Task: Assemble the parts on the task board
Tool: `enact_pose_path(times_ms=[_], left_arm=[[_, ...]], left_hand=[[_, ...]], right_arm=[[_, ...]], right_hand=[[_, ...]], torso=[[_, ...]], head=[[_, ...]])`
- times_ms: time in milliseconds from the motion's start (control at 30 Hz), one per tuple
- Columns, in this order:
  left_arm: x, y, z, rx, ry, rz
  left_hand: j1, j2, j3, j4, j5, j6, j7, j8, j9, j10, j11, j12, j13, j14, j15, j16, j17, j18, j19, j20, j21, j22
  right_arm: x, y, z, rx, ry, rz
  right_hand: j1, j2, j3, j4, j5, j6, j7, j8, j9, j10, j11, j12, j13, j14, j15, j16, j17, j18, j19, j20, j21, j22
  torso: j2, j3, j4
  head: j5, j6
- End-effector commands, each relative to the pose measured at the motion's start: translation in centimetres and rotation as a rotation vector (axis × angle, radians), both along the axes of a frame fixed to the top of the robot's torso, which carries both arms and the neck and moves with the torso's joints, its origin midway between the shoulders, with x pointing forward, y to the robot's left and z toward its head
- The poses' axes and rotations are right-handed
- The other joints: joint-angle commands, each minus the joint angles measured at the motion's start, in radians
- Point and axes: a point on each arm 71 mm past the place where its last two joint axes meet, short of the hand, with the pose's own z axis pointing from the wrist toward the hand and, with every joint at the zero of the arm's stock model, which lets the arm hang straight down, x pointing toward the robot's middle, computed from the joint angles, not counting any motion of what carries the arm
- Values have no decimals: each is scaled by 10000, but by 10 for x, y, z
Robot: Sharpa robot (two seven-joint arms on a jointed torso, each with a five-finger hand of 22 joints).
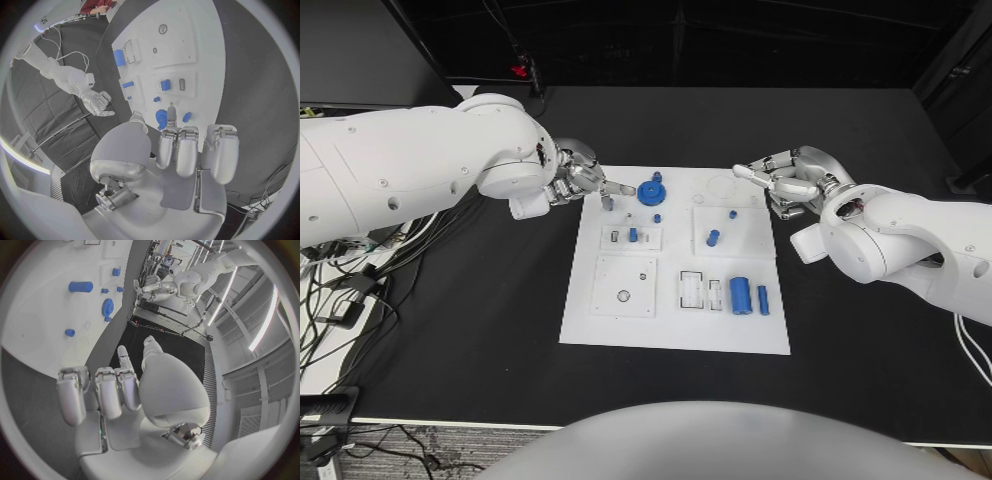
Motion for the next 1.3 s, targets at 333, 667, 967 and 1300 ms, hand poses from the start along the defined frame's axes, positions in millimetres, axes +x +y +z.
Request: enact_pose_path(times_ms=[333, 667, 967, 1300], left_arm=[[24, 20, 3, 399, 258, 229], [34, 18, -10, 718, 472, 433], [37, 13, -21, 933, 673, 353], [40, 10, -26, 851, 542, 469]], left_hand=[[315, 13, -60, -10, 80, -95, -40, 142, 87, 1045, -2, 5, 2634, 1031, 1, 8, 2635, -62, 1061, 5, 32, 2634], [669, 195, 1, -7, 174, -224, -48, 215, 156, 1045, -12, 5, 2634, 1031, -15, 8, 2635, -62, 1061, -12, 32, 2634], [739, 241, 8, -4, 206, -260, -43, 215, 160, 1045, -10, 5, 2634, 1031, -16, 8, 2635, -62, 1061, -15, 32, 2634], [801, 324, 8, 6, 257, -333, -30, 187, 149, 1045, 0, 5, 2634, 1031, -13, 8, 2635, -62, 1061, -17, 32, 2634]], right_arm=[[1, 2, 0, 38, 6, 59], [1, 4, 0, 56, -9, 97], [1, 4, 0, 64, -18, 103], [1, 5, 0, 67, -13, 111]], right_hand=[[31, 94, -65, 1, 6, -32, -32, 52, 15, 1041, -11, 25, 2632, 1056, -1, 24, 2635, -72, 1074, -1, 34, 2635], [43, 116, -70, -6, 19, -40, -33, 60, 15, 1041, -12, 25, 2632, 1056, -3, 24, 2635, -72, 1074, -3, 34, 2635], [51, 128, -73, -9, 29, -45, -32, 64, 15, 1041, -13, 25, 2632, 1056, -4, 24, 2635, -72, 1074, -4, 34, 2635], [51, 128, -73, -9, 29, -45, -32, 64, 15, 1041, -13, 25, 2632, 1056, -4, 24, 2635, -72, 1074, -4, 34, 2635]], torso=[[9, -7, -8], [6, -2, 3], [12, -5, -3], [6, 0, 12]], head=[[338, 231], [439, 318], [463, 368], [411, 389]])
